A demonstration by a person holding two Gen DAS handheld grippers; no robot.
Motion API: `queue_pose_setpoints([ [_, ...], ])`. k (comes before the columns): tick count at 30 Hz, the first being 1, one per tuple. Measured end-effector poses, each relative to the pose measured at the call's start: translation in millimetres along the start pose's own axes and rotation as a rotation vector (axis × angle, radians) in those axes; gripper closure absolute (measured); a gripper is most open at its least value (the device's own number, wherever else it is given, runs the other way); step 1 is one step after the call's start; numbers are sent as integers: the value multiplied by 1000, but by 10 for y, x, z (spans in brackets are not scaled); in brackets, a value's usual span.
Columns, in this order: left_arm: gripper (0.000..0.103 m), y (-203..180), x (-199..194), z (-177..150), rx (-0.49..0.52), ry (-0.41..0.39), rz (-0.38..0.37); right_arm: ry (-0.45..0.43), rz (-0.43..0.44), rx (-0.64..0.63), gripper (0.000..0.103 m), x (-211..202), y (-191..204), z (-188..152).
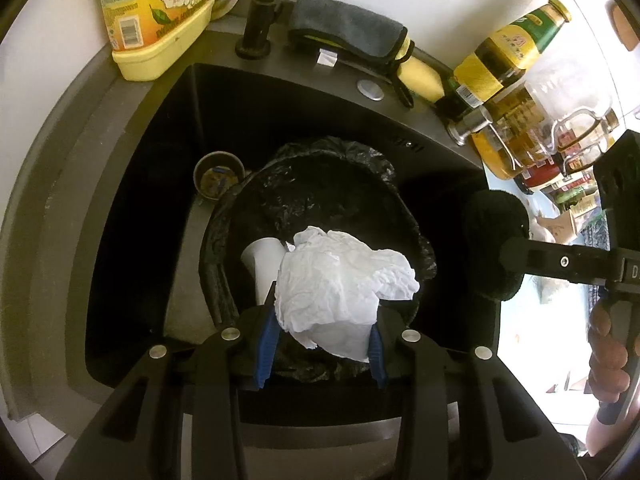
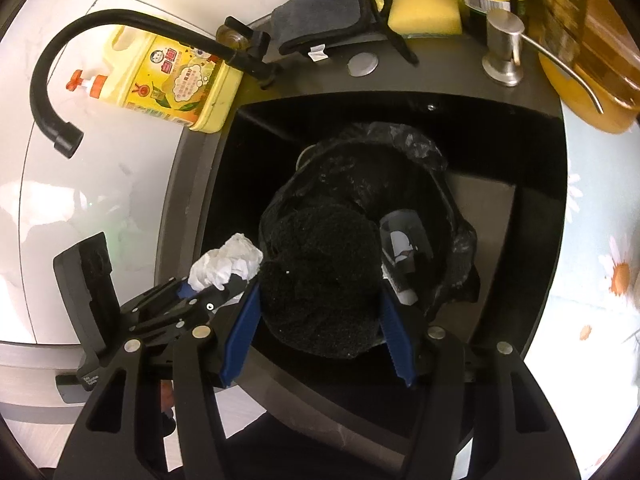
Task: Collect trash
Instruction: 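Open both tools to drop the tissue and black ball into the bag, then move the right tool back to the counter and grasp another white tissue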
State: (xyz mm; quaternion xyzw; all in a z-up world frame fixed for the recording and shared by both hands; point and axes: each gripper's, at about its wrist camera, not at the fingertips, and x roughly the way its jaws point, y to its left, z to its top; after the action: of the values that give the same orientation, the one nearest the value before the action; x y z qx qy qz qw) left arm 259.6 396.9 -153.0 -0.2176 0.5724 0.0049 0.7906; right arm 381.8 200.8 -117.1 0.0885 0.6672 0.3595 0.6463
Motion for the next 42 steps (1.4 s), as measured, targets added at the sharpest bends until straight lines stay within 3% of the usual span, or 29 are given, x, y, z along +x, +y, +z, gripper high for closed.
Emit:
queue_pose_setpoints([
  [6, 65, 12, 53, 46, -1, 17, 5, -2, -7, 7, 44, 41, -17, 78],
  [7, 58, 10, 58, 51, -2, 20, 5, 3, -1, 17, 43, 53, -32, 87],
  [8, 43, 16, 66, 56, -9, 24, 7, 7, 5, 30, 42, 62, -47, 90],
  [10, 31, 39, 93, 65, -30, 39, -7, 10, 39, 54, 36, 68, -76, 98],
  [29, 31, -76, -27, -42, 2, 14, -5, -60, 37, 74, 36, -219, -130, -207],
  [42, 31, -302, -148, -229, 24, 14, -25, -103, -57, 54, 32, -566, -272, -592],
])
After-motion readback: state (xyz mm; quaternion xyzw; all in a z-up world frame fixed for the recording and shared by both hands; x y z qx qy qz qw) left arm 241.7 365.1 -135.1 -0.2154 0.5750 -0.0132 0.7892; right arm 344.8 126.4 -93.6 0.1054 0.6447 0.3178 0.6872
